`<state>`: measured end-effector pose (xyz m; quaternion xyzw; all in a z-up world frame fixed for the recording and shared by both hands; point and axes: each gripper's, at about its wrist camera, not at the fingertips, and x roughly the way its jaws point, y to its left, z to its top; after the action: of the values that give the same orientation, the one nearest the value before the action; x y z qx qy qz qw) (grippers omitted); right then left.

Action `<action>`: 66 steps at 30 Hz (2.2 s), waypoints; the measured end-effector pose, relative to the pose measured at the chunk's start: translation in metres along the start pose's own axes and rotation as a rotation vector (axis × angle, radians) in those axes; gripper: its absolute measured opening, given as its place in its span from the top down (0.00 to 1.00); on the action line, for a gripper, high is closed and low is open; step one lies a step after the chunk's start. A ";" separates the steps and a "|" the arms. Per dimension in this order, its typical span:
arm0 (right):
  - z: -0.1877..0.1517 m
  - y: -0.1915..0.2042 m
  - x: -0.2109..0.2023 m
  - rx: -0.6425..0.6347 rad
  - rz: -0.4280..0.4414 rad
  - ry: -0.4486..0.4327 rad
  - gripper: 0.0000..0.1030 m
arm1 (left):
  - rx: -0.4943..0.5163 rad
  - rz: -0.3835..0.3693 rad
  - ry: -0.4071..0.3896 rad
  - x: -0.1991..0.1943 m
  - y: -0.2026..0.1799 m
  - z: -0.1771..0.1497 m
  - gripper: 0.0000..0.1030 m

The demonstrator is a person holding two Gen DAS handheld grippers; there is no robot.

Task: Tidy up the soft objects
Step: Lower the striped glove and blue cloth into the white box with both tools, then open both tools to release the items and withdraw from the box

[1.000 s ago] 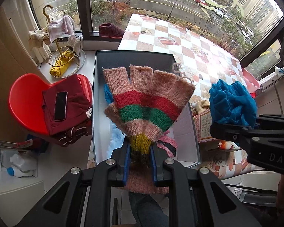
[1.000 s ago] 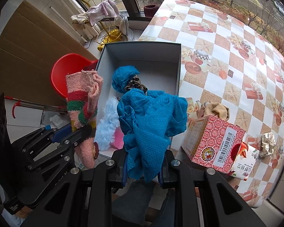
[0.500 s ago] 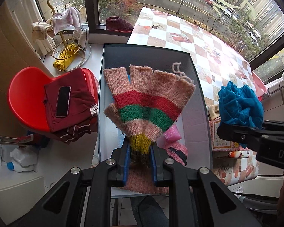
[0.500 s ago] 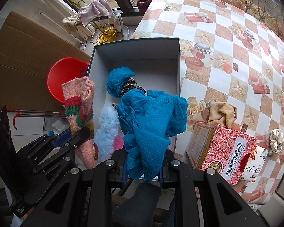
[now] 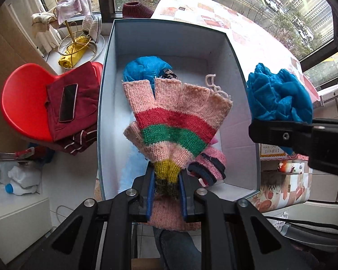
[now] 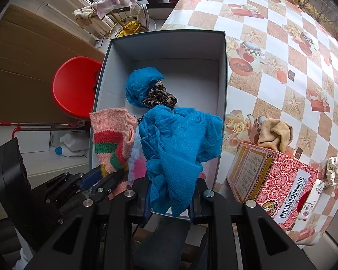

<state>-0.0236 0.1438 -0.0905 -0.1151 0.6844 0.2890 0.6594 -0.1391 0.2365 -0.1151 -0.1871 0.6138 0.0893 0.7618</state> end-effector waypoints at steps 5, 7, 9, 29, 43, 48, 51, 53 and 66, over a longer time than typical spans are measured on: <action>0.001 0.002 0.002 -0.018 -0.006 -0.001 0.74 | -0.004 0.012 -0.015 -0.001 0.001 0.001 0.57; 0.000 0.004 0.000 -0.030 -0.017 -0.005 0.61 | -0.001 0.024 -0.022 -0.003 0.001 0.000 0.43; -0.001 0.005 -0.003 -0.042 -0.035 -0.020 0.35 | 0.001 0.039 -0.016 -0.003 0.000 0.001 0.25; -0.006 -0.015 -0.023 0.031 0.099 -0.015 0.01 | -0.102 -0.040 -0.044 -0.019 0.004 0.005 0.00; -0.016 -0.026 -0.049 0.075 0.172 -0.060 0.01 | -0.048 -0.045 -0.042 -0.036 -0.016 0.006 0.00; -0.023 -0.036 -0.063 0.100 0.194 -0.088 0.01 | -0.003 -0.043 -0.045 -0.043 -0.032 0.011 0.00; -0.027 -0.046 -0.071 0.119 0.205 -0.107 0.01 | 0.029 -0.042 -0.042 -0.045 -0.042 0.014 0.00; -0.031 -0.053 -0.076 0.137 0.211 -0.117 0.01 | 0.047 -0.042 -0.039 -0.047 -0.049 0.016 0.00; -0.064 -0.139 -0.112 0.348 0.279 -0.212 0.01 | 0.215 -0.016 -0.048 -0.060 -0.116 0.036 0.00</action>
<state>0.0092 -0.0285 -0.0182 0.1268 0.6602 0.2656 0.6910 -0.0783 0.1504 -0.0305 -0.1072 0.5999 0.0212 0.7926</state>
